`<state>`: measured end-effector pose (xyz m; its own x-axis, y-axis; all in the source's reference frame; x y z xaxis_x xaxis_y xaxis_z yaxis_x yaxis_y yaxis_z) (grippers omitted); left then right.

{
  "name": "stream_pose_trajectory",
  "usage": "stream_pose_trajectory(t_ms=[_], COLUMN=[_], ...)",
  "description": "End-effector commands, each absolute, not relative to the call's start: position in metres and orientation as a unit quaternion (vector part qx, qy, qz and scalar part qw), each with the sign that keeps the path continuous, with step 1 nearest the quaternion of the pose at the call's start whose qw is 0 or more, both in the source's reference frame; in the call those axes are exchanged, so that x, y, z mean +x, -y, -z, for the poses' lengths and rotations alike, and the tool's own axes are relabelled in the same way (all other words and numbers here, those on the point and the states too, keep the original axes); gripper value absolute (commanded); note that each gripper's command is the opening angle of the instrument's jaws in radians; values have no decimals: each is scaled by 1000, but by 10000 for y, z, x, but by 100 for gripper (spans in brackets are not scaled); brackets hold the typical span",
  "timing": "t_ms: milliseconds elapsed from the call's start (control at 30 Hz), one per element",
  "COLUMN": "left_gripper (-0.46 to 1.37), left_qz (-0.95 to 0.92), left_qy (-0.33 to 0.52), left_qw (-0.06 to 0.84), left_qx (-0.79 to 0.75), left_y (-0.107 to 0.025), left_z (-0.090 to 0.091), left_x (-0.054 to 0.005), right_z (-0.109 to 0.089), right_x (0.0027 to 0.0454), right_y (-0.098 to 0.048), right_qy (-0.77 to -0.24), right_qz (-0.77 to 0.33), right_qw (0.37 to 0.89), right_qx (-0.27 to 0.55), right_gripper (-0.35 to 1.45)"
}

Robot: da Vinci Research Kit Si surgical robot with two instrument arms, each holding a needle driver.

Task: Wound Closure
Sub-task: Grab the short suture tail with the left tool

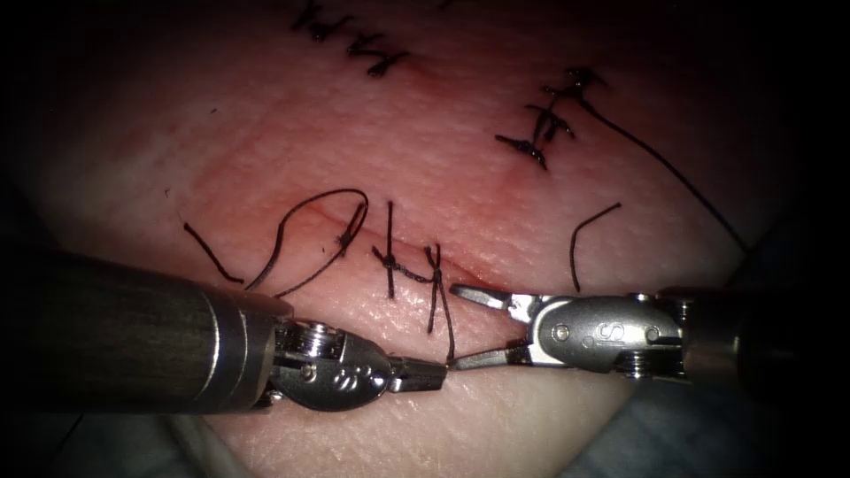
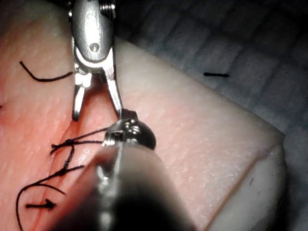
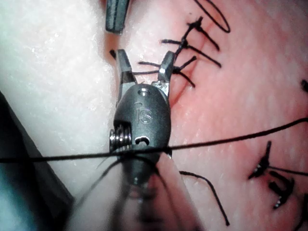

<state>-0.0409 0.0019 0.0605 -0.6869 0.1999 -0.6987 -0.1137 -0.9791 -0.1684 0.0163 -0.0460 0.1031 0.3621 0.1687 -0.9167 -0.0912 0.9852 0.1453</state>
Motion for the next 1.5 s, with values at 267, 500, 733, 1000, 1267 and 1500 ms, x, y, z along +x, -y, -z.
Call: stream_pose_trajectory(t_ms=[267, 500, 733, 1000, 1267, 1500], left_gripper=[-35, -35, -35, 12, 92, 69], left_qz=[-917, -915, -915, -916, -912, -905], left_qy=[59, 58, 56, 51, 55, 45], left_qw=[82, 84, 86, 78, 75, 60], left_qx=[-387, -389, -391, -390, -400, -418], left_y=[-19, -23, -23, -21, -20, -21], left_z=[-600, -599, -599, -600, -604, -609], left_x=[-408, -409, -410, -411, -412, -414], right_z=[-1025, -1021, -1021, -1022, -1026, -1028], right_x=[155, 137, 114, 98, 96, 96], right_y=[453, 445, 438, 436, 433, 432], right_qy=[-561, -563, -564, -567, -565, -565], right_qz=[-78, -75, -72, -70, -71, -71], right_qw=[823, 822, 821, 819, 820, 821], right_qx=[37, 41, 47, 49, 48, 48], right_gripper=[97, 97, 96, 93, 93, 93])
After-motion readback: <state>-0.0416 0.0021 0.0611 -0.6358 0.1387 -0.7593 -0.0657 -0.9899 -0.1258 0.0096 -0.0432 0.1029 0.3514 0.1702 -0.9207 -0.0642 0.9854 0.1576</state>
